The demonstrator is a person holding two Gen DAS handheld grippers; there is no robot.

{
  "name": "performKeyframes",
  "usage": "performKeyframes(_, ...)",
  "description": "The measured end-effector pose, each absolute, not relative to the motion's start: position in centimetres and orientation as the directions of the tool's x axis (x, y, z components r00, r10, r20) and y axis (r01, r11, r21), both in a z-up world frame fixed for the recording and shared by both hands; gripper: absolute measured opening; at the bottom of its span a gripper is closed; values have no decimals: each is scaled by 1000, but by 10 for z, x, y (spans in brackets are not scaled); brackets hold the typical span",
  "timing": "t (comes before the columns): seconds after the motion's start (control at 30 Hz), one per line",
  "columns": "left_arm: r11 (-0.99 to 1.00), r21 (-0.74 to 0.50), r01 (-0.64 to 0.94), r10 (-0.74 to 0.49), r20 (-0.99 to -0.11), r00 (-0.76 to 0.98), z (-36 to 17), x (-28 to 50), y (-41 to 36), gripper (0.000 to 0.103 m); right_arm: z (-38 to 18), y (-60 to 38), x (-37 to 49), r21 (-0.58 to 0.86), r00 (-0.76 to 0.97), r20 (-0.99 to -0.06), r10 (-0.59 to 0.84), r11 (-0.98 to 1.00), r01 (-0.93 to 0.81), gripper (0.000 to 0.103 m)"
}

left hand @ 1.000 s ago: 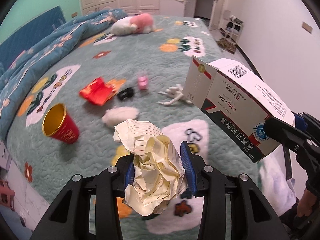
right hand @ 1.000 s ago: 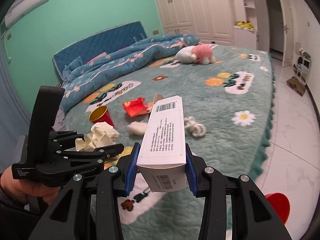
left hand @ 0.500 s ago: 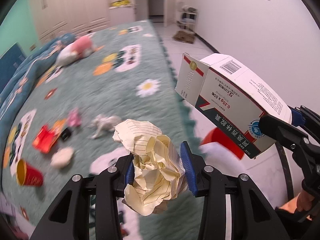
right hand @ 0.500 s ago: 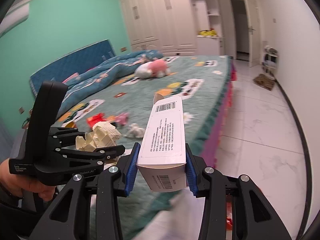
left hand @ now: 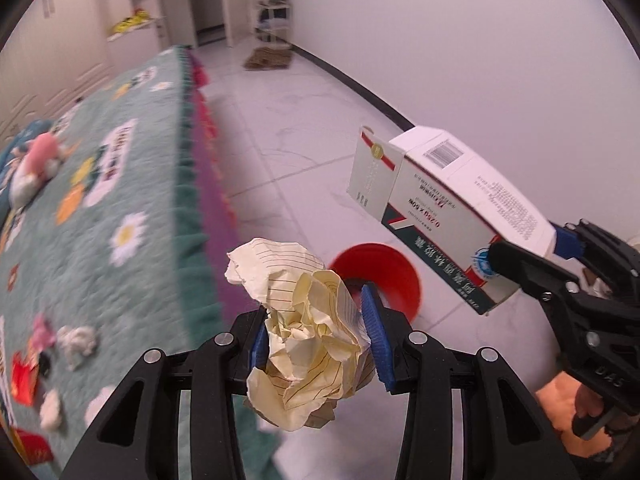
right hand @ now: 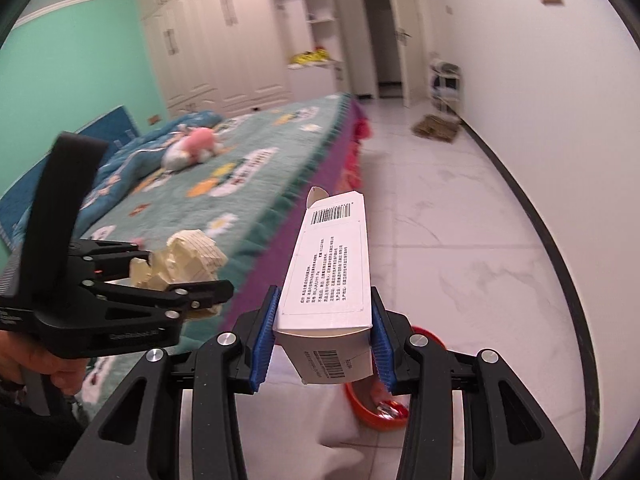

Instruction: Collect trash

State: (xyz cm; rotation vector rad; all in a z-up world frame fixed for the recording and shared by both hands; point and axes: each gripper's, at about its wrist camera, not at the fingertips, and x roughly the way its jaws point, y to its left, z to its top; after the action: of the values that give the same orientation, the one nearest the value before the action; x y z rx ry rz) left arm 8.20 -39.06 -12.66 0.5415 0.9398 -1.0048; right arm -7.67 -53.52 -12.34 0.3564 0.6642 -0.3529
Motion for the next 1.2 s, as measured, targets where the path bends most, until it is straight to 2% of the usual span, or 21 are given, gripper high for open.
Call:
performKeyframes(0.33,361,-87,929,-410,-909,74,-178,67,-469,44,-166,-597,-113,220,663,-701,-263,804,552,42)
performKeyframes(0.73,346,-128,929,-304,-953,-18,-261,75,-524,45,-233,-638,-103,270,606,-766,-214,748,606,42)
performKeyframes(1.0,329,-103,939,-272,-962,-10,-287,73,-547,60,-258,-650,-87,279,584,-791,-182,742,609,42)
performKeyframes(1.03,331,-103,938,-270,-963,-11,-288,74,-547,65,-261,-651,-87,279,581,-793,-182,740,612,42)
performKeyframes(1.07,333,-111,936,-269,-963,-19,-290,76,-548,75,-263,-652,-86,279,579,-795,-180,739,613,42)
performKeyframes(1.1,333,-113,936,-271,-962,-20,-287,74,-548,79,-265,-653,-85,280,577,-797,-178,738,614,43)
performKeyframes(1.2,323,-84,943,-272,-962,8,-287,74,-548,79,-270,-655,-81,279,569,-804,-171,737,616,43)
